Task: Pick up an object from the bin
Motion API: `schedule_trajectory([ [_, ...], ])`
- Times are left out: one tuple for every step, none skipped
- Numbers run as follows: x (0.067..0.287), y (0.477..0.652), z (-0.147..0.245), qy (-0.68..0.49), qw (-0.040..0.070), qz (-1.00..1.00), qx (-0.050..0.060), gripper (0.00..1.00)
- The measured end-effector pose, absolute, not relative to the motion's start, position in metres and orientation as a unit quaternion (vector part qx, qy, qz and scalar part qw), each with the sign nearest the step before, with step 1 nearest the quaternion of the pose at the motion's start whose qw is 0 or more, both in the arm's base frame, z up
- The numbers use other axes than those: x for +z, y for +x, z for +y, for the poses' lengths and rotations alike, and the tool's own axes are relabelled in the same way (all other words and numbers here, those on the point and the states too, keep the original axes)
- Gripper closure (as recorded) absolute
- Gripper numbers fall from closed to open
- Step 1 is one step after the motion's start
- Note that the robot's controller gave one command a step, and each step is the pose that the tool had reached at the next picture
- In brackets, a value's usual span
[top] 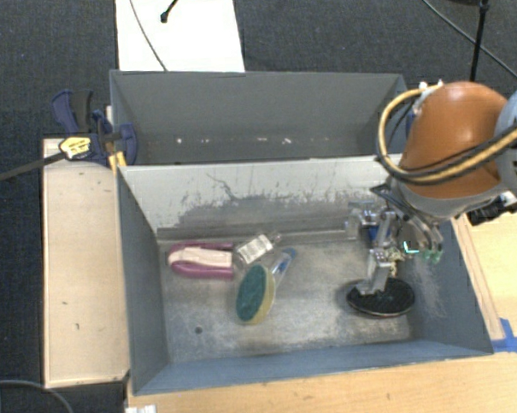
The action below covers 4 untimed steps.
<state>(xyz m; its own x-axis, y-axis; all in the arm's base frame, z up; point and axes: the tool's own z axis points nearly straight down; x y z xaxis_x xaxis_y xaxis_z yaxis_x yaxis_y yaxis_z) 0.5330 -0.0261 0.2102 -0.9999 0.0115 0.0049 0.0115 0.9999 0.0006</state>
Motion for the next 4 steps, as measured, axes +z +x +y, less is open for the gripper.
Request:
schedule_trajectory([
  [0.107, 0.507, -0.091, 0.004, 0.003, -1.0, 0.0, 0.0],
  [0.068, 0.489, -0.095, 0.008, 0.0, -1.0, 0.0, 0.0],
  [0.071, 0.49, -0.095, 0.01, -0.002, -1.0, 0.0, 1.0],
  [0.22, 0.492, -0.117, 0.332, -0.003, -0.943, 0.001, 1.0],
])
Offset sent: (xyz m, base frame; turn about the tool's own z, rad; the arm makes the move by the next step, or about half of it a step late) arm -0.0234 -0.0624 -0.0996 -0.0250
